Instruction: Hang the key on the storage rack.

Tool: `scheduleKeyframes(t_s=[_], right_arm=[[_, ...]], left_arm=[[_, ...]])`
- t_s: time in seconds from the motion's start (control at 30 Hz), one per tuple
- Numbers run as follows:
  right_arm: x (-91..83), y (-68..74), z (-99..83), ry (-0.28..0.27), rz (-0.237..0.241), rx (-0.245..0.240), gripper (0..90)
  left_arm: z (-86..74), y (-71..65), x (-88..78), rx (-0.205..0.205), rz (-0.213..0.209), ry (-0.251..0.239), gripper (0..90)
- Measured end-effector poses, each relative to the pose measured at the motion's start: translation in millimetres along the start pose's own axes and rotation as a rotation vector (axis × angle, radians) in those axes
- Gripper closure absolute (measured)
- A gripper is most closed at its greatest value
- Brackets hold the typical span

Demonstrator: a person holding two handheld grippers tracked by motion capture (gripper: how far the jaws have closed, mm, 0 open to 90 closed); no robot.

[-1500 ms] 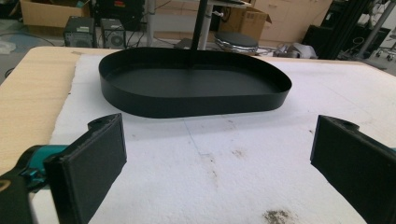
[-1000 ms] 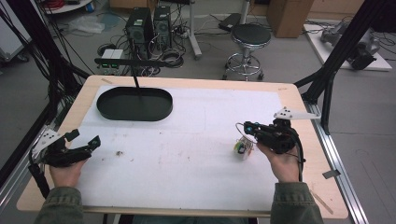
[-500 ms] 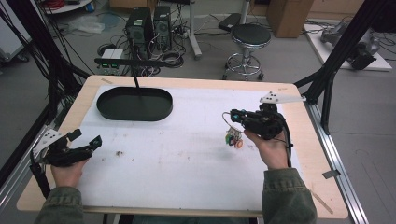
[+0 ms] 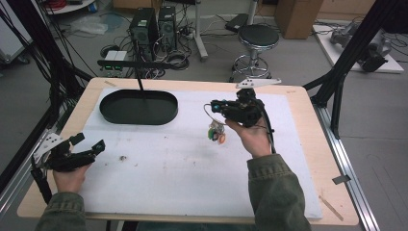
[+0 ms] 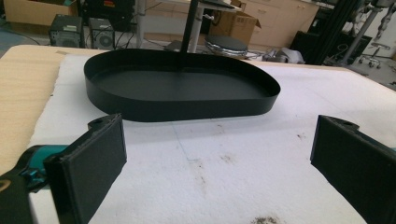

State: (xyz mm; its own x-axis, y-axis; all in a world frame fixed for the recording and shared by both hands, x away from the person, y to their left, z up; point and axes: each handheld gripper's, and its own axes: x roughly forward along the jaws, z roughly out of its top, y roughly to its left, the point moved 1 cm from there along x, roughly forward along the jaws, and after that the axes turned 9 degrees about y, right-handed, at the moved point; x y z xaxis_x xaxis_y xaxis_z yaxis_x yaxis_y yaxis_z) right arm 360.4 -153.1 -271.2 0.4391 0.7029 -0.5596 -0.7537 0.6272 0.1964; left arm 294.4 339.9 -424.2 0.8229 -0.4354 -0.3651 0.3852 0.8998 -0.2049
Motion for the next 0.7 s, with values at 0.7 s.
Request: scheduleKeyframes(t_s=[0.7], right_arm=[[51.3, -0.4, 40.2, 0.023, 0.066, -0.026, 84.3]], left_arm=[[-0.2, 0.7, 0.6, -0.008, -0.002, 0.002, 3.9]])
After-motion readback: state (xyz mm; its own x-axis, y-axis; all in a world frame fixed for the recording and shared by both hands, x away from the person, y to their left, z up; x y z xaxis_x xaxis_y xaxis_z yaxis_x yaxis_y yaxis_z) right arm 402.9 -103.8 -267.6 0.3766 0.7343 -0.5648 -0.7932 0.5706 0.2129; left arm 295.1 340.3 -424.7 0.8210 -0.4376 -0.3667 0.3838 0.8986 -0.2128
